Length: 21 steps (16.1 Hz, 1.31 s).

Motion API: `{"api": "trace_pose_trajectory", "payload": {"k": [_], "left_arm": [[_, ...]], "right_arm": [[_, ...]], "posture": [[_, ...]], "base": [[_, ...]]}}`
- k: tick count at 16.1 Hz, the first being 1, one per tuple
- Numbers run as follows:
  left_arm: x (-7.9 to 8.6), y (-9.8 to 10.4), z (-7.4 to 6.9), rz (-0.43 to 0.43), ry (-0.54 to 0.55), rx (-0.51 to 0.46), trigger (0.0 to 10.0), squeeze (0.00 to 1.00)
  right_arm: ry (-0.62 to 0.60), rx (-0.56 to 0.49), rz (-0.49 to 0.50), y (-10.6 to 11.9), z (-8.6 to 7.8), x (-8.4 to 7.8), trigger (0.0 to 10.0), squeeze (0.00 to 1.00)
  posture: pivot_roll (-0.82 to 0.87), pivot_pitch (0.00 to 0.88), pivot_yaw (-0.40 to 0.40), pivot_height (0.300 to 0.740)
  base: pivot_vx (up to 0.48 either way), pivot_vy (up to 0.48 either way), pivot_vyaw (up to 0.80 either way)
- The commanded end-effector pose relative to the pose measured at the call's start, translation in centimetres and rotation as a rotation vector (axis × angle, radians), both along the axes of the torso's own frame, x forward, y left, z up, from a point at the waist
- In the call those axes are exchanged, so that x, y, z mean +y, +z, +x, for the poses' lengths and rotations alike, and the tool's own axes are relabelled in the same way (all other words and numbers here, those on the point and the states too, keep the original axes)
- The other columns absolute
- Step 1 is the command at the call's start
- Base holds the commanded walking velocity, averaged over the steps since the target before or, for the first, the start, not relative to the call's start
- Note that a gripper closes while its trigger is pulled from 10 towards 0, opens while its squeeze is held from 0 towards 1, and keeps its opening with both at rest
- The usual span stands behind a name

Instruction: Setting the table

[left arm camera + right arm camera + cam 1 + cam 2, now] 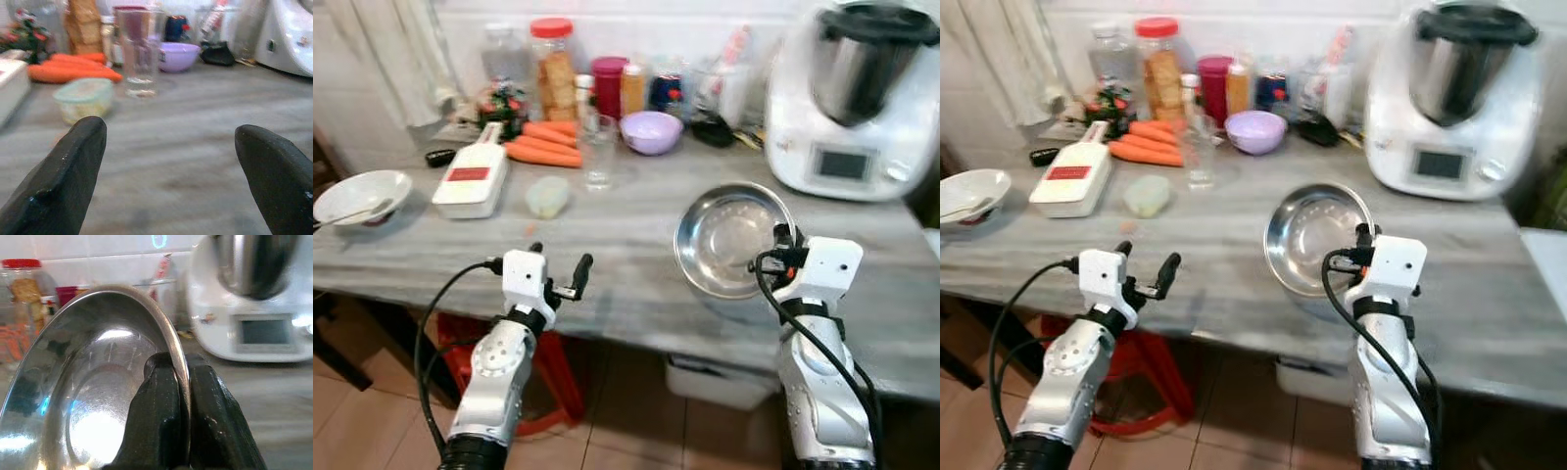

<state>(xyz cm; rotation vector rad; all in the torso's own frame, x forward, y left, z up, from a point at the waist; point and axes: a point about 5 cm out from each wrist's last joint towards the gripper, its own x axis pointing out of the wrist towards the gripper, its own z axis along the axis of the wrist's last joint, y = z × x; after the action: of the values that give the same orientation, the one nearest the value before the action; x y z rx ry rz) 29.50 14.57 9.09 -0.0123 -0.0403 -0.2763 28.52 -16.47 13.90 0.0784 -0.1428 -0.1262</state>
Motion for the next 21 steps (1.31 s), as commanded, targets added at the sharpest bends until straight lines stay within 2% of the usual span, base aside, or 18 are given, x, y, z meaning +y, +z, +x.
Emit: {"api": "trace_pose_trajectory", "payload": {"k": [1,3,6,9,10,14,17,21], "left_arm": [[0.5,-0.2,-0.3,0.009,-0.002,0.005,10.0,0.00],[1.2,-1.1,-1.2,0.036,-0.016,0.033,10.0,0.00],[1.8,-1.6,-2.2,0.083,-0.042,0.040,10.0,0.00],[1.8,-2.0,-3.1,0.099,-0.108,0.049,10.0,0.00],[1.7,-2.0,-3.4,0.107,-0.135,0.052,10.0,0.00],[1.3,-2.0,-3.5,0.099,-0.181,0.054,10.0,0.00],[0.9,-2.0,-3.8,0.097,-0.226,0.057,10.0,0.00],[0.8,-2.0,-3.7,0.094,-0.247,0.057,10.0,0.00]], "right_arm": [[0.002,0.012,0.030,0.0,0.2,0.2,10.0,0.00],[-0.024,0.084,0.082,-1.1,0.4,-0.1,10.0,0.00],[-0.064,0.142,0.089,-2.4,0.1,-0.3,10.0,0.00],[-0.047,0.217,0.124,-3.8,-0.2,-0.2,10.0,0.00],[-0.035,0.246,0.164,-4.2,-0.1,0.1,10.0,0.00],[-0.044,0.289,0.226,-5.2,0.0,0.1,10.0,0.00],[-0.056,0.312,0.268,-5.4,0.7,0.0,10.0,0.00],[-0.023,0.399,0.354,-6.2,1.7,1.4,10.0,0.00]], "posture": [[0.01,0.000,0.018,0.740],[0.01,0.000,0.017,0.740],[0.01,0.000,0.014,0.740],[0.01,0.000,0.013,0.740],[0.01,0.000,0.012,0.740],[0.01,0.000,0.013,0.740],[0.00,0.000,0.015,0.740],[0.01,0.000,0.014,0.740]], "base": [[0.000,0.000,0.00],[0.000,0.000,0.00],[0.000,0.000,0.00],[0.000,0.000,0.00],[0.000,0.000,0.00],[0.000,0.000,0.00],[0.000,0.000,0.00],[0.000,0.000,0.00]]}}
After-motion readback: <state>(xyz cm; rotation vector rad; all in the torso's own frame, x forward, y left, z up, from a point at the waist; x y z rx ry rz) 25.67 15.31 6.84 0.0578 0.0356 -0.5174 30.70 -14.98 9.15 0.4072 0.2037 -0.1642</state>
